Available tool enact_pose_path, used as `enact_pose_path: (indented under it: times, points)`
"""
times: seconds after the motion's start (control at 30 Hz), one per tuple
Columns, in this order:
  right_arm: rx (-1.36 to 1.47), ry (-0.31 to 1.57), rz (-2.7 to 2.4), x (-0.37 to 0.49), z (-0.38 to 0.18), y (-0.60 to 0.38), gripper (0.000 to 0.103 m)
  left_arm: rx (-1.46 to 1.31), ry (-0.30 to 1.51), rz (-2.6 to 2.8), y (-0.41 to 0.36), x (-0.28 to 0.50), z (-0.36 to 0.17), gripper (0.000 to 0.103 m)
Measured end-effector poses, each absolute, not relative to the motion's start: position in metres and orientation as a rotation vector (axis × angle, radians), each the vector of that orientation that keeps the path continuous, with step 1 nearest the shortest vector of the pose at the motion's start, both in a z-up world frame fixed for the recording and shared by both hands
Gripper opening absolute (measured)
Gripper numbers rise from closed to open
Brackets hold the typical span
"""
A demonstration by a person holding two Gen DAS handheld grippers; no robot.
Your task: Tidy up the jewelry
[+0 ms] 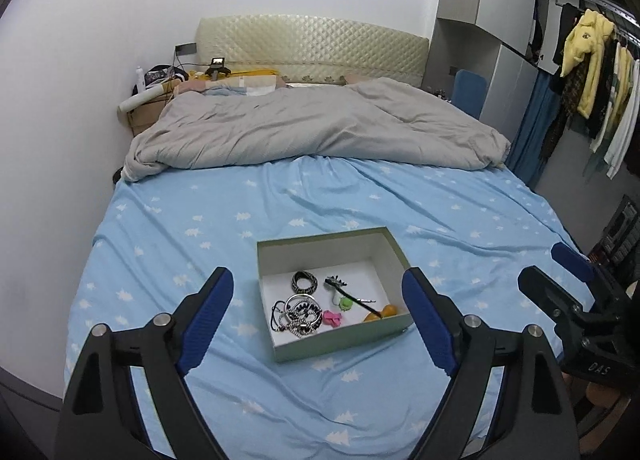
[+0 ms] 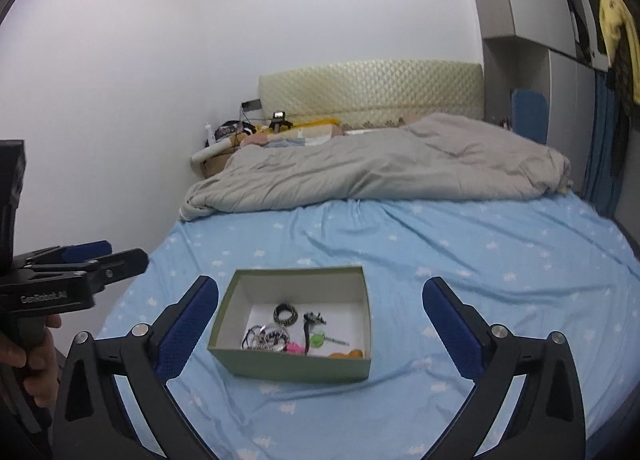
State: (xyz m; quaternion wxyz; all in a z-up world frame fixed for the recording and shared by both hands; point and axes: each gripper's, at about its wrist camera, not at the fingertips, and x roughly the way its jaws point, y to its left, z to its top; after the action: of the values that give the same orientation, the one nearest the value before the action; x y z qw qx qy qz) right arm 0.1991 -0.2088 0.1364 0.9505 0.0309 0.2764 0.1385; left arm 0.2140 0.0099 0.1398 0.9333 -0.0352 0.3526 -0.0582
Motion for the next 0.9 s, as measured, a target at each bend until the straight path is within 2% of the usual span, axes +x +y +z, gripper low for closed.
enact_pose_path:
  times: [0.43, 0.9]
  points:
    - [0.025, 0.658, 0.279, 0.202, 0.092, -0.207, 0.103, -0.128, 0.814, -0.079, 0.020, 0.206, 0.092, 0.086]
    - [0.030, 0.704, 0.278, 0.217, 0.078, -0.202, 0.103, -0.132, 0.835, -0.060, 0.026, 0.210, 0.081, 0.086]
